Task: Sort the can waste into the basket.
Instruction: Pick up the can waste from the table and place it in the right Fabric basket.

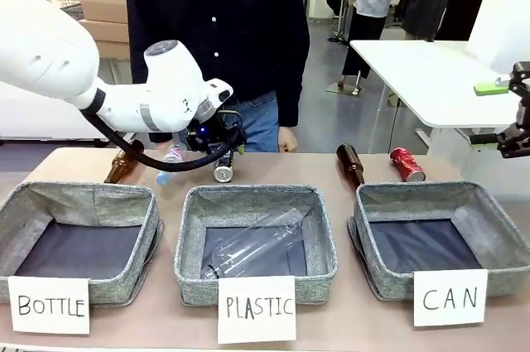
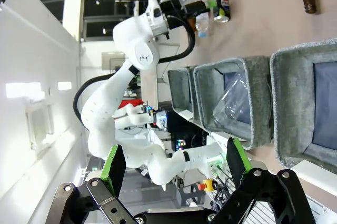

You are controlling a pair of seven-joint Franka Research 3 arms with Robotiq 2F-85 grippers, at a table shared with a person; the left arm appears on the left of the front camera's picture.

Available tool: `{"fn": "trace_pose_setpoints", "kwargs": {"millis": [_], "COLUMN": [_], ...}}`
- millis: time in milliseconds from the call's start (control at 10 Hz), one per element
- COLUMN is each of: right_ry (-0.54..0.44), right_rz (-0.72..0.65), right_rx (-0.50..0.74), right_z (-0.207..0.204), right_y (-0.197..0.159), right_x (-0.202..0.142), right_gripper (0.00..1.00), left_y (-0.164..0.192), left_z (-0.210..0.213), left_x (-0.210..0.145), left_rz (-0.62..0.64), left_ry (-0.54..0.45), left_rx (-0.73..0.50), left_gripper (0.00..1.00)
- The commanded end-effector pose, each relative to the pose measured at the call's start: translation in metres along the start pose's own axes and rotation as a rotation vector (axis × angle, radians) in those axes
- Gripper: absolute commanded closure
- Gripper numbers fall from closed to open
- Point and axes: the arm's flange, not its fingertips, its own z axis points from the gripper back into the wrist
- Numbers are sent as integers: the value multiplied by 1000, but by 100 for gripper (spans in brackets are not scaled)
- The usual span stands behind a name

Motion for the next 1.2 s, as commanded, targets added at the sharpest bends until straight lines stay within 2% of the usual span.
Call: {"fn": "trace_pose_setpoints", "kwargs": {"millis": [0,400,500,600,700,900,1000,1100], "right_ry": [4,4,4,4,4,4,4,4], "right_rz": [28,28,28,28,28,28,28,28], "right_rx": [1,1,1,1,1,1,1,1], "right_z": [2,2,2,2,2,2,2,2], "right_y": [0,0,0,0,0,0,0,0], "right_x": [1,1,1,1,1,1,1,1], "right_gripper": [0,0,0,0,0,0,0,0], "left_y": [6,8,9,10,10,9,10,10], "left_z": [-12,-23,-25,-27,-27,-26,-27,-28], "left_x": [8,11,12,12,11,12,11,11], "left_rz": [45,76,76,78,77,82,84,84], "left_ry": [38,43,44,50,50,46,47,49], "left_rx": [25,43,60,65,63,62,60,64], "left_gripper": [0,0,44,59,100,100,87,96]}}
